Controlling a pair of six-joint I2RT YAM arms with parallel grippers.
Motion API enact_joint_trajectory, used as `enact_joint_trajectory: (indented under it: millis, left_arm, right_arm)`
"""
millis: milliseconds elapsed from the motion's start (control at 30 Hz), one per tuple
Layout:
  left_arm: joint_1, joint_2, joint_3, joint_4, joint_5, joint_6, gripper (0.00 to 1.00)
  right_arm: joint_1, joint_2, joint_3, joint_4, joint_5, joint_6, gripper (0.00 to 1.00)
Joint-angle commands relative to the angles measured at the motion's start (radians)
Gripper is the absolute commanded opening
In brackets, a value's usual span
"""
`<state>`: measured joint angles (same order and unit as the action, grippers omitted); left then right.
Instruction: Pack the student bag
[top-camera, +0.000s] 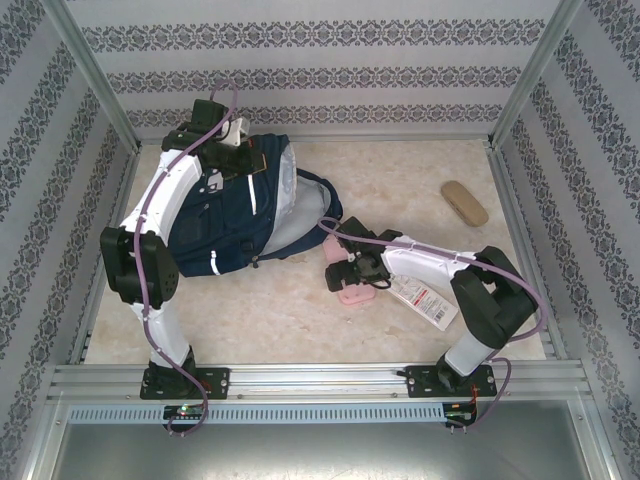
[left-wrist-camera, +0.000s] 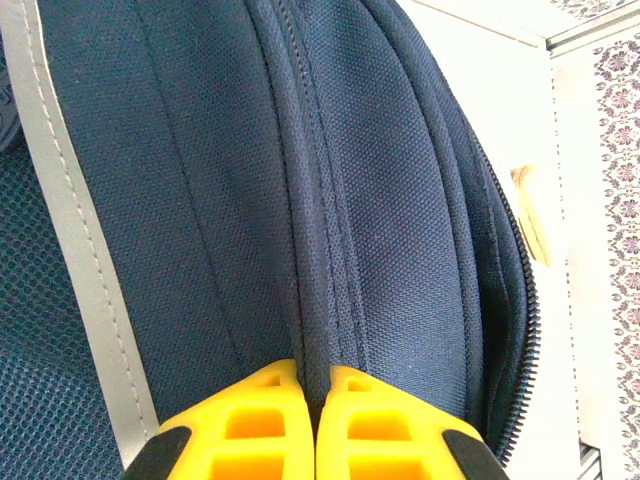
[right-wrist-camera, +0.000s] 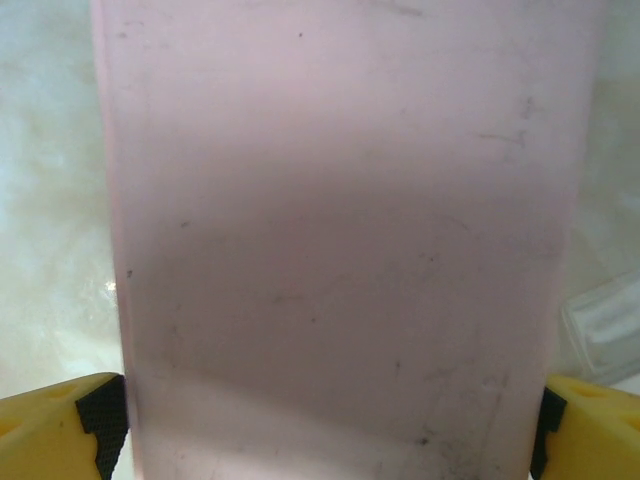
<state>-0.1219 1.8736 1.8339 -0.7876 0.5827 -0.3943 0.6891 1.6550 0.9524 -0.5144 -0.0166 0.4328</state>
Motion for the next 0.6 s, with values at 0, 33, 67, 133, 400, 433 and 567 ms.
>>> enact_joint_trajectory:
  millis: [0, 33, 67, 133, 400, 433, 567]
  left_arm:
    - [0.015, -0.067, -0.004, 0.043, 0.017, 0.004, 0.00]
    - [0.015, -0.068, -0.004, 0.042, 0.014, 0.006, 0.00]
    - [0.015, -0.070, -0.003, 0.039, 0.015, 0.005, 0.00]
    - [0.015, -0.073, -0.003, 0.039, 0.016, 0.004, 0.00]
    - [0.015, -0.067, 0.002, 0.042, 0.028, -0.004, 0.00]
    - [0.015, -0.067, 0.002, 0.042, 0.028, -0.003, 0.00]
    - [0.015, -0.070, 0.002, 0.040, 0.027, -0.002, 0.00]
  right_arm:
    - [-0.008, 0.060, -0.003, 0.007, -0.011, -0.026, 0.98]
    - [-0.010, 0.066, -0.006, 0.012, -0.013, -0.028, 0.98]
    - [-0.010, 0.070, -0.008, 0.015, -0.010, -0.027, 0.98]
    - [-0.008, 0.071, -0.012, 0.013, 0.002, -0.022, 0.98]
    - [0.031, 0.086, 0.011, 0.001, 0.010, -0.027, 0.98]
    - [0.032, 0.088, 0.013, 0.000, 0.012, -0.026, 0.98]
    - [0.035, 0.089, 0.016, -0.012, 0.015, -0.026, 0.98]
